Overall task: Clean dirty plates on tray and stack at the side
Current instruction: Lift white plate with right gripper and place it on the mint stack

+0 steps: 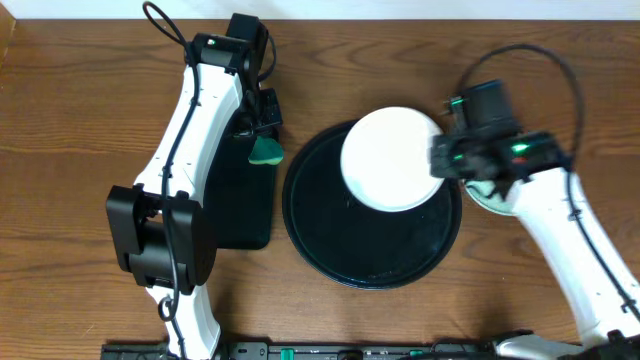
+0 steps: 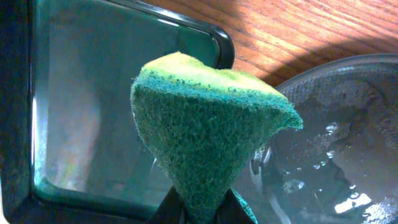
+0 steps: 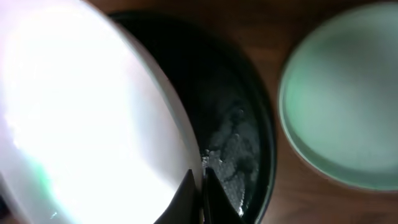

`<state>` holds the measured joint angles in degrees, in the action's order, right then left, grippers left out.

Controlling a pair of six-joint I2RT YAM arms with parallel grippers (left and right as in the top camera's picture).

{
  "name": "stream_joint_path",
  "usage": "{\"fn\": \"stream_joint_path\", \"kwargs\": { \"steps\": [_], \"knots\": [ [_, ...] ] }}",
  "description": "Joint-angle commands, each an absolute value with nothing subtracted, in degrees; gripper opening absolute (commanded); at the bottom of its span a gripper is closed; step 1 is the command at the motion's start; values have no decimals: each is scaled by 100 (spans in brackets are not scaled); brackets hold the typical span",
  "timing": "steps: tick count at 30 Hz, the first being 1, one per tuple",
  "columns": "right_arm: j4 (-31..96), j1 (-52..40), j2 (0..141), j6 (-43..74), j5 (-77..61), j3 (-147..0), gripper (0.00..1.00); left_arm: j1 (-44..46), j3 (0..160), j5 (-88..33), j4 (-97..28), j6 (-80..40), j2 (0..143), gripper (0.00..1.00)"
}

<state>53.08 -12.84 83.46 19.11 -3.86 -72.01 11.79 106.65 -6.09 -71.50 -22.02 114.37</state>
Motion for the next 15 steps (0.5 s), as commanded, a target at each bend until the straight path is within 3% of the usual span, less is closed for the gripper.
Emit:
{"fn": "stream_joint_path", "kwargs": {
  "steps": [1, 8, 15],
  "knots": [
    [5660, 38, 8084, 2182, -1260, -7260, 1, 1186, 10694, -668, -7153, -2126, 11413, 7],
    [5909, 2187, 8082, 2550, -145, -7074, 1, 1186, 10694, -668, -7150, -2123, 11413, 7],
    [5332, 2582, 8259, 2731, 244, -6401, 1, 1186, 10694, -668, -7153, -2123, 11413, 7]
  ]
}}
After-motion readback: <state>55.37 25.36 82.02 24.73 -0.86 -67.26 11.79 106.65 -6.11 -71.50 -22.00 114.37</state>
